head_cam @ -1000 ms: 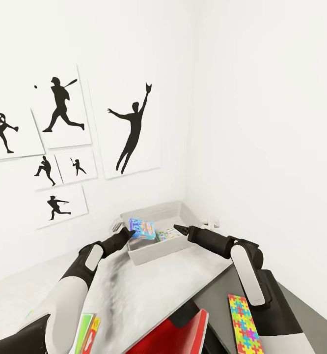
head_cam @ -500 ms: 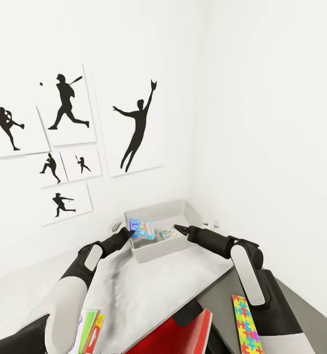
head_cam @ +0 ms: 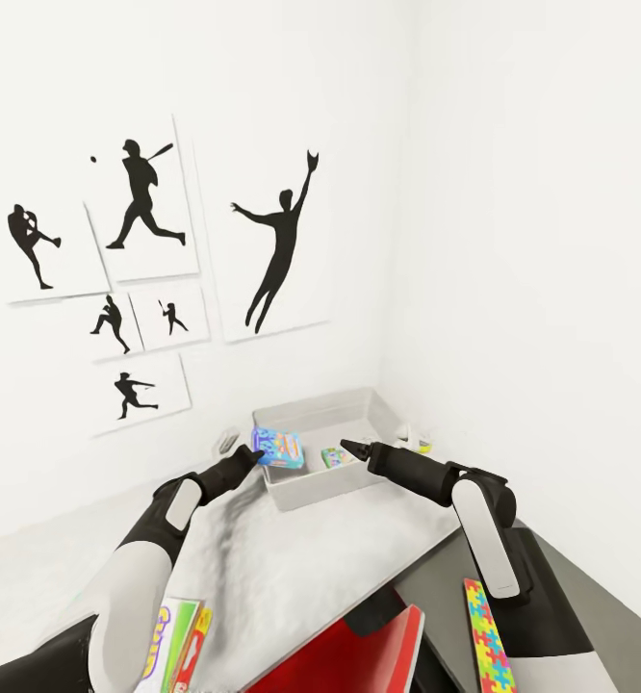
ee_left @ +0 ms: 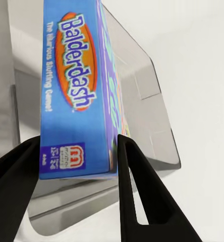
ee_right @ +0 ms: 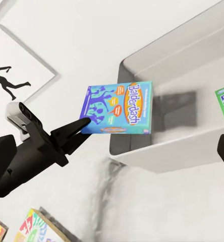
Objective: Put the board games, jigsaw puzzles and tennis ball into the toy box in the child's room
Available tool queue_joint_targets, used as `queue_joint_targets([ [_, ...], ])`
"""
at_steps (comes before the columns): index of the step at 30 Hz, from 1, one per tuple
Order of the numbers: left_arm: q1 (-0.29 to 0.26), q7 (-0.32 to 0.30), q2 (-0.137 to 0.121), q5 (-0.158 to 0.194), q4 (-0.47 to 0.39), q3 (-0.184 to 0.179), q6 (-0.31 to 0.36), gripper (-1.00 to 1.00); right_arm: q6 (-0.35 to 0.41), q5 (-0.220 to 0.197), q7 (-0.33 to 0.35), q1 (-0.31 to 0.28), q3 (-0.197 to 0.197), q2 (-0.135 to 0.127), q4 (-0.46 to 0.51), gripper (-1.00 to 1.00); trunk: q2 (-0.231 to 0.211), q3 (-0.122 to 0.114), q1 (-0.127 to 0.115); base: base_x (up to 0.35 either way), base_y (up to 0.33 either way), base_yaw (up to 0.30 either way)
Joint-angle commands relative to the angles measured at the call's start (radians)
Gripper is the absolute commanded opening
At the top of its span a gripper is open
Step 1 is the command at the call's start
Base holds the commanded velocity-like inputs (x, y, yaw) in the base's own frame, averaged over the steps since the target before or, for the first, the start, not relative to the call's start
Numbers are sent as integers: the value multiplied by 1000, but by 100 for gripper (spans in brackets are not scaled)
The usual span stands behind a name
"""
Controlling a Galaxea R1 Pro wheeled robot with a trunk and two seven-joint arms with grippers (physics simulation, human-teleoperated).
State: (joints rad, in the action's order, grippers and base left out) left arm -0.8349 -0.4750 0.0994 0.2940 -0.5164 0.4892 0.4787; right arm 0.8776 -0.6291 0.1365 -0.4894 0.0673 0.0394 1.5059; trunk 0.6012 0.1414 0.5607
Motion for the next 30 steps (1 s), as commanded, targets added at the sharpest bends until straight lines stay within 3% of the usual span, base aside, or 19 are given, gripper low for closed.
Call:
queue_joint_targets([
  [1,-1,-2,1,4,-1,7,7,-100,4,8,8,-1,-1,0,0,100,2,2,0,0,0,12],
  [30,-1,-4,13,2,-4,-5,5,-100,4,6,8,-1,-1,0,0,100,2,2,0,0,0,-26],
])
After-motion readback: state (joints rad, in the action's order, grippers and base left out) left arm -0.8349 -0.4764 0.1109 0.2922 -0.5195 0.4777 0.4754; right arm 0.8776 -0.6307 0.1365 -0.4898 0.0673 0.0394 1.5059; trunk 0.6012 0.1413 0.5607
